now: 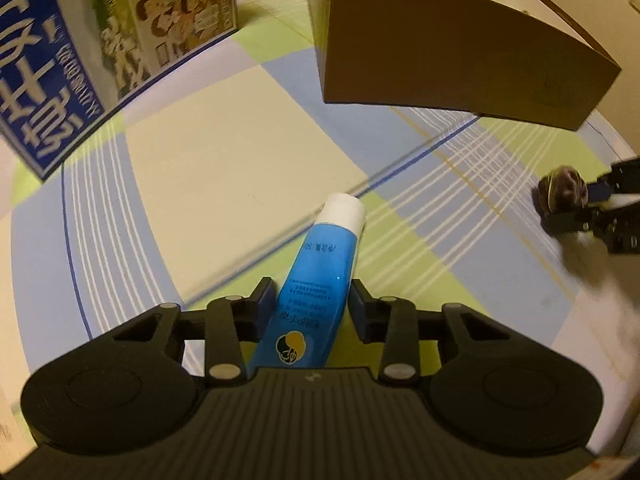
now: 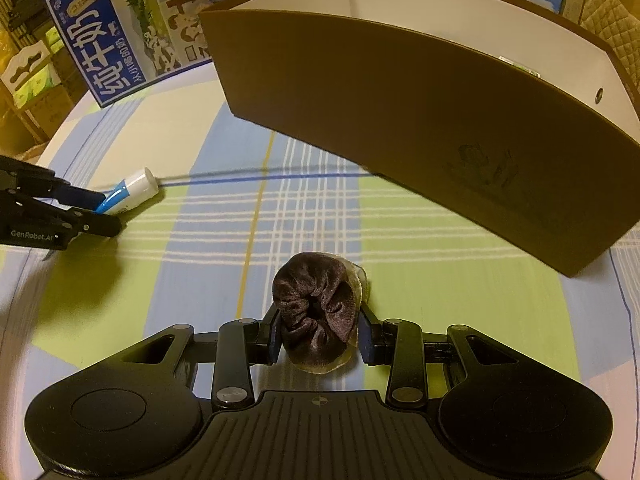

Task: Organize objects
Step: 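Grasp the blue toothpaste tube with the left gripper while the right grasps the brown scrunchie, then lift the toothpaste tube and scrunchie off the table with both grippers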

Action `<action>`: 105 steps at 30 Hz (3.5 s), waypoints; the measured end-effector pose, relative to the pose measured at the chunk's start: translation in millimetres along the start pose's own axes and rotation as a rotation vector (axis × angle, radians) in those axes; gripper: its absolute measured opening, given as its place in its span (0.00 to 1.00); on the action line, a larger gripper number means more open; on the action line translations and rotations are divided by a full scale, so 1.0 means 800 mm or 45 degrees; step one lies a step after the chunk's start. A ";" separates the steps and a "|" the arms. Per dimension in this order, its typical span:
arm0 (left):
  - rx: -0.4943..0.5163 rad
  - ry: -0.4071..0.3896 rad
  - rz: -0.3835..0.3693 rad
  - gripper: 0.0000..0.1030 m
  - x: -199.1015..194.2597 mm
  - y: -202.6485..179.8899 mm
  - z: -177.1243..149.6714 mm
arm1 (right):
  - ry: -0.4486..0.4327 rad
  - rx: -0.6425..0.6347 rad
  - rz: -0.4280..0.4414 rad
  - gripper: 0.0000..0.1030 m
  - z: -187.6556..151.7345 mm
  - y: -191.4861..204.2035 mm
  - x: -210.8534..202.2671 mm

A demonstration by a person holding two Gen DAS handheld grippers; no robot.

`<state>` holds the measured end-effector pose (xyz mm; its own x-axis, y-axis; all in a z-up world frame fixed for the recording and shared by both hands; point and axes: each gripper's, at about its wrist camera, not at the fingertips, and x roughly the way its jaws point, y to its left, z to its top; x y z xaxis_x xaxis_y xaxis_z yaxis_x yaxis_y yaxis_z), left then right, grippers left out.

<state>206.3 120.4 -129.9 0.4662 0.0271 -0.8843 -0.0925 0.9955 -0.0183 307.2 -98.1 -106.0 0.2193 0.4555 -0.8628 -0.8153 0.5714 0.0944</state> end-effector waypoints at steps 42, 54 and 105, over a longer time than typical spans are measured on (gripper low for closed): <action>-0.202 0.082 0.123 0.35 -0.026 -0.131 -0.035 | -0.014 -0.028 -0.041 0.33 -0.073 0.012 -0.048; -0.250 0.085 0.106 0.34 -0.037 -0.127 -0.047 | -0.010 0.024 0.006 0.29 -0.073 0.000 -0.052; -0.170 0.105 0.098 0.32 -0.009 -0.175 0.000 | -0.091 0.130 0.054 0.27 -0.048 -0.069 -0.085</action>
<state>215.7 -19.4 -121.3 0.3802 0.0902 -0.9205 -0.2437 0.9698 -0.0056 316.8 -186.6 -71.7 0.2267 0.5259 -0.8198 -0.7665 0.6156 0.1829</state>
